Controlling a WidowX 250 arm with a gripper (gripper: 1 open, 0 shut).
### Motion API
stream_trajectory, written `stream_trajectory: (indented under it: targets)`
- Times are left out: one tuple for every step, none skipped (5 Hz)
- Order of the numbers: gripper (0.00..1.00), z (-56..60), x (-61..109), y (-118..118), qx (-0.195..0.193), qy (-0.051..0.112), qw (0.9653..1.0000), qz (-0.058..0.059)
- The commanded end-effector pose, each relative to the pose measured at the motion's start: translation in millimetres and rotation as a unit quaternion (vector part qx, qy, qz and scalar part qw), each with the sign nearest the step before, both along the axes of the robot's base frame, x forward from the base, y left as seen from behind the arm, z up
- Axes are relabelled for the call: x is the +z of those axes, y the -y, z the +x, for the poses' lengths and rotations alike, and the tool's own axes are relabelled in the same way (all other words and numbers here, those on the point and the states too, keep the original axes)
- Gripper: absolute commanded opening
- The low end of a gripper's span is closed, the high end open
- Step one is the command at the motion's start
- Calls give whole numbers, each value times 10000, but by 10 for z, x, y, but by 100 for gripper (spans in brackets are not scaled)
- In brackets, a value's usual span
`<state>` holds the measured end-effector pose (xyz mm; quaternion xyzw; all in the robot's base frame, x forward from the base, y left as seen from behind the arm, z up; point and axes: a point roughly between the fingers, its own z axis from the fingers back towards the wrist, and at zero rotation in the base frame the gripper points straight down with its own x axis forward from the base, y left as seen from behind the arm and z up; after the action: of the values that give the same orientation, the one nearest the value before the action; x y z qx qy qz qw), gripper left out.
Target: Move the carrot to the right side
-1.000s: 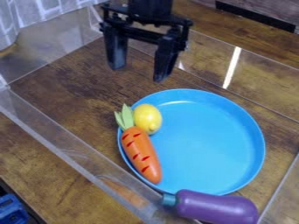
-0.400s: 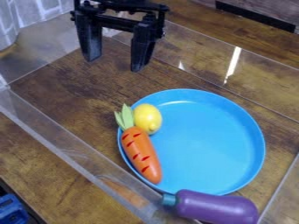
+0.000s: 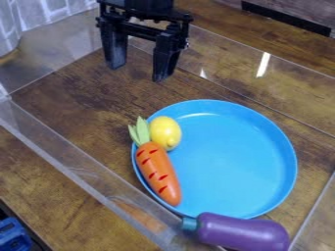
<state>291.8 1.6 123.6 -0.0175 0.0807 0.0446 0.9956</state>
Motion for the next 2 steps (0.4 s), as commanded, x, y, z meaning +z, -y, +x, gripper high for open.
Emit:
stream_trajectory:
  targets:
    - [100,60,44,-47,-22,224,9997,-2]
    - [100,46,-63,-21,-154,160,9997,-22]
